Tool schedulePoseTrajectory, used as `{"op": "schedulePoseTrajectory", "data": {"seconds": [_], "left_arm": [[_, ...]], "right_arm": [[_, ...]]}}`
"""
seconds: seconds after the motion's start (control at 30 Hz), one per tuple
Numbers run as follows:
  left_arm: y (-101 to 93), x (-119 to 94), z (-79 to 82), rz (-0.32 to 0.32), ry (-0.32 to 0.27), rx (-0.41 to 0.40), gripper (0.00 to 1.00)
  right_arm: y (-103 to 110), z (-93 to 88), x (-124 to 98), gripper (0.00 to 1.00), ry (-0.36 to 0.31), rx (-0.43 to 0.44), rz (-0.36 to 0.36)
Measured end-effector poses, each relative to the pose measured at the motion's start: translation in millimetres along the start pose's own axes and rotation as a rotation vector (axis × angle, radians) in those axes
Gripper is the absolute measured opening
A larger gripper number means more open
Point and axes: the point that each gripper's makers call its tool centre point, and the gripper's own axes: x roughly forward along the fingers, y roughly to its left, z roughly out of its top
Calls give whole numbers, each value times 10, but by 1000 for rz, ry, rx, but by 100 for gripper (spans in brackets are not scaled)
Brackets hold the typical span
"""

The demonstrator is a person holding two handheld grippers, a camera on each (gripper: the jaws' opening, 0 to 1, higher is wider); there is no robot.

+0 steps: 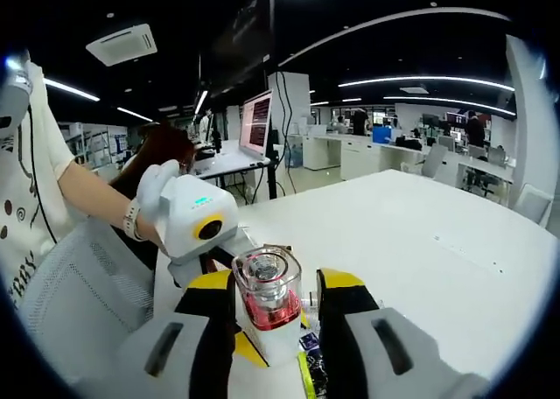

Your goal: Arrange the skincare products in the storage area until every visible bottle or jar stands upright without overlapping.

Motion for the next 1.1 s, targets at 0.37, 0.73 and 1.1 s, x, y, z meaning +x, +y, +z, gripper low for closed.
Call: {"op": "schedulePoseTrajectory", "data": {"seconds": [0.37,0.73,1.1], "left_arm": [[51,-193,35,45,1,-4,37],[22,-607,77,105,5,-47,50],[-34,-923,43,143,27,-77,65]], "right_arm": [[2,-83,-80,49,58,-13,-66],[34,-143,-241,67,102,-26,-159],[-13,-171,-421,88,150,-1,-262]]}}
